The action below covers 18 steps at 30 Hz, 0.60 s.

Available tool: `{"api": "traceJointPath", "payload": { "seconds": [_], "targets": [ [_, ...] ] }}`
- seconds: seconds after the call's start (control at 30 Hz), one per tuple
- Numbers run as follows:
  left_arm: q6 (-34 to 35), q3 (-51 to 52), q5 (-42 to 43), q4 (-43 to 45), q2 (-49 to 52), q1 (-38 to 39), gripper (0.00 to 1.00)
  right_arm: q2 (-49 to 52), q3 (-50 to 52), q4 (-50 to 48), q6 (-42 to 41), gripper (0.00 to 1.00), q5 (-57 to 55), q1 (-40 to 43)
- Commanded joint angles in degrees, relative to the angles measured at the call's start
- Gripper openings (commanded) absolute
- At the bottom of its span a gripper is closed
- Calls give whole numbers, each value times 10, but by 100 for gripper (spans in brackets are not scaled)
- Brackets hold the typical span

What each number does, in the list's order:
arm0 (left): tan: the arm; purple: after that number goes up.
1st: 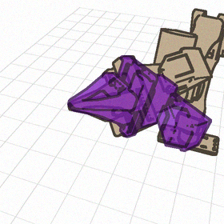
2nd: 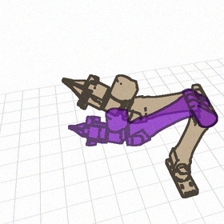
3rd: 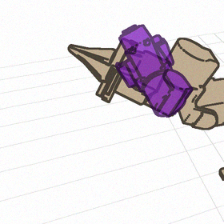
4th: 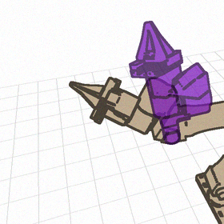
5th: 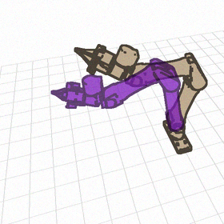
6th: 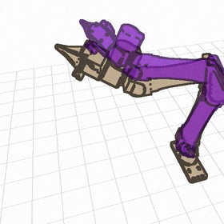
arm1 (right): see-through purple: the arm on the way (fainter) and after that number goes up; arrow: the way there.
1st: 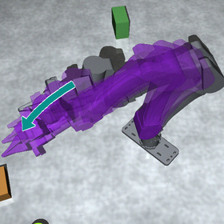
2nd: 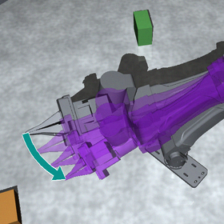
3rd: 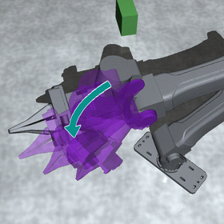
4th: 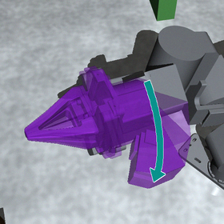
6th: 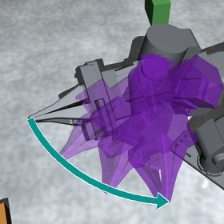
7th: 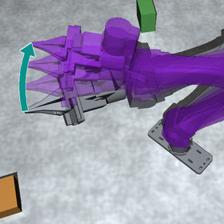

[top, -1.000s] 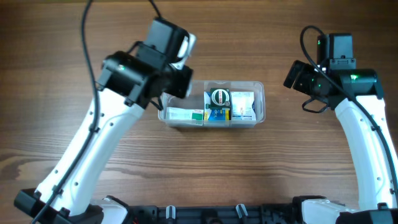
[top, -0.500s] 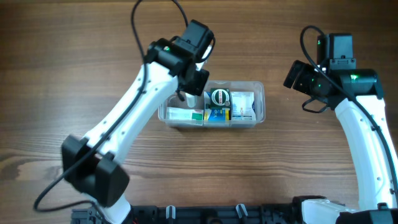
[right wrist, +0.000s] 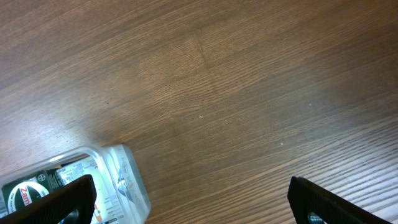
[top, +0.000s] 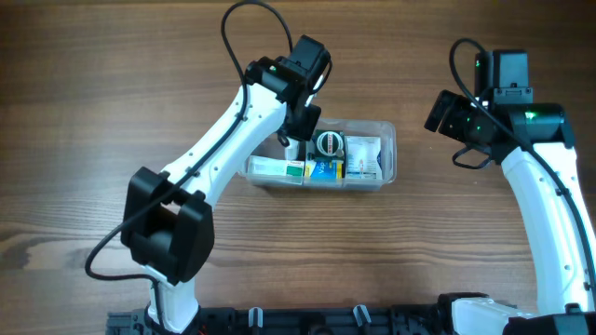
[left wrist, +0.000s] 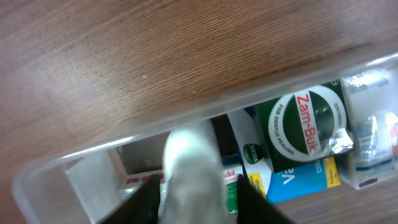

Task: Pack container
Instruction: 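Carry the spray bottle right and lower it into the container's left end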

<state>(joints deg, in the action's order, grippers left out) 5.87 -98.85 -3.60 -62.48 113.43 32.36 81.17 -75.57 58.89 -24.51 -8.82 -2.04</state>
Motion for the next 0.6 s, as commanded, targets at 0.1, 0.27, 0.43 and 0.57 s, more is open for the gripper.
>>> {"api": "traceJointPath", "payload": {
  "seconds": [0.1,0.27,0.43,0.57],
  "targets": [
    [20,-12,-3,-18,-17,0,75,4,-5,-2,5,100,-2,2],
    [21,-42,-26,-58,-83,-2,77,4,-5,-2,4,100,-2,2],
    [21,-62,-111,-106,-205,-15,98,4,-5,-2,5,100,-2,2],
    [51,-62,-126,-185,-303,-54,100,4,-5,-2,4,100,-2,2]
  ]
}}
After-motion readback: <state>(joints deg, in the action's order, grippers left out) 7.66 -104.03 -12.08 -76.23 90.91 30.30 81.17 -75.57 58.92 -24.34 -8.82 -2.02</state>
